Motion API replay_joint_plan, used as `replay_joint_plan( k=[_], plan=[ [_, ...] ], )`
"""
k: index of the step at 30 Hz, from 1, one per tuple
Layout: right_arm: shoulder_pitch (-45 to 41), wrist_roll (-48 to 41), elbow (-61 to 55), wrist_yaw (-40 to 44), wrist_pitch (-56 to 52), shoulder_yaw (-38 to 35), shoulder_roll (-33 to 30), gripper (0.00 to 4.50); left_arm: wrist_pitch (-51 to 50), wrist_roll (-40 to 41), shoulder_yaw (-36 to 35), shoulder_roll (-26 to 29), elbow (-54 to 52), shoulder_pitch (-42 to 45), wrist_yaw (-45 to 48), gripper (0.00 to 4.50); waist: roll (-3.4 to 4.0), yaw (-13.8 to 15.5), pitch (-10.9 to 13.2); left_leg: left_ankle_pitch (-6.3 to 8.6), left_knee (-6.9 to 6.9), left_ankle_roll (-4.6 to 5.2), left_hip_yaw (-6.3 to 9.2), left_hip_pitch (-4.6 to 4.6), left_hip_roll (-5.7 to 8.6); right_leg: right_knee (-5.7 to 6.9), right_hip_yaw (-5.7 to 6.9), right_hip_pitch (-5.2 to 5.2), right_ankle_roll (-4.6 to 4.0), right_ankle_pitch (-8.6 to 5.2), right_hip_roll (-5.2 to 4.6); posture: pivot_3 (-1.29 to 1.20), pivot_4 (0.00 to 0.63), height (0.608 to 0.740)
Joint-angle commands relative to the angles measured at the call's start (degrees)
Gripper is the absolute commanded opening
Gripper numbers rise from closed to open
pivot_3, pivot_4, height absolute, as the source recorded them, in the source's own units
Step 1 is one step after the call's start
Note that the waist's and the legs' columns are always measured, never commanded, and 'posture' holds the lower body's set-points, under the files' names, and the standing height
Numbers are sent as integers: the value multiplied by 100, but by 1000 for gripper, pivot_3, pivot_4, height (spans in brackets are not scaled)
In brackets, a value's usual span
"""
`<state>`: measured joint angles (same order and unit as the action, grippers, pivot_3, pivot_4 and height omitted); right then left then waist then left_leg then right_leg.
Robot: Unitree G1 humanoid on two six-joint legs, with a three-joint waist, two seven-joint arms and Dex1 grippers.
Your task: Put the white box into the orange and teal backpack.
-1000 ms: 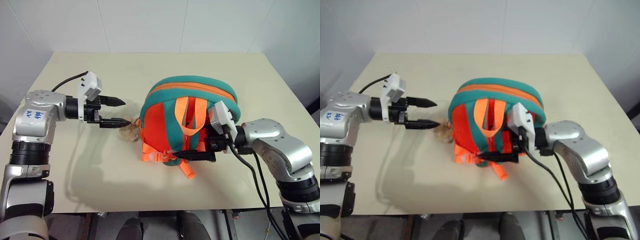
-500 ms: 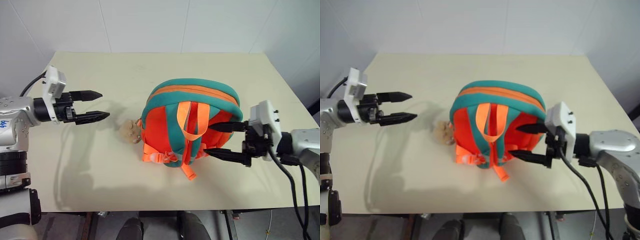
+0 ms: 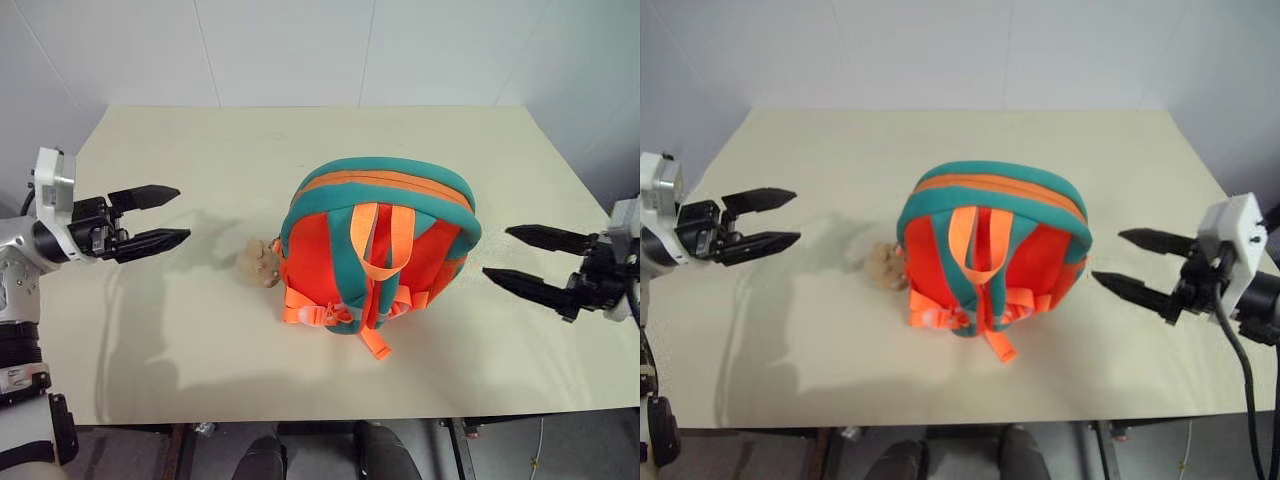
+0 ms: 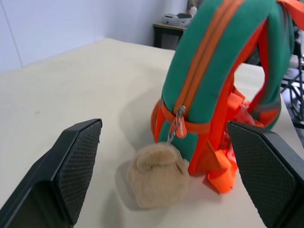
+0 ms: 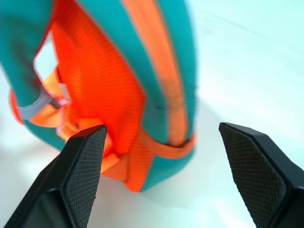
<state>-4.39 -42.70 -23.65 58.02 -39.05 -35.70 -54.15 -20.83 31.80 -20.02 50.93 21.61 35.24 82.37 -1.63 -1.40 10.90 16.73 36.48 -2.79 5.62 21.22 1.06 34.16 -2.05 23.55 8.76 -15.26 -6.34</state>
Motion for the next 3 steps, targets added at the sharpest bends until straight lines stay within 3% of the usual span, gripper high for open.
replay_joint_plan(
  k=[1, 3],
  plan=[
    [25, 43, 92, -54, 226, -248, -35, 4500, 317, -154, 16, 306, 166, 41, 140, 4473, 0, -2, 0, 0, 0, 0, 0, 1, 0, 3, 0, 0, 0, 0, 0, 0, 150, 740],
    [-50, 18, 87, -154, 280, -181, -2, 4500, 365, -136, -6, 332, 185, 62, 107, 4473, 0, -4, 0, 1, -2, 1, -3, 1, 1, 5, 0, 0, 1, 1, -3, 0, 150, 740]
  ],
)
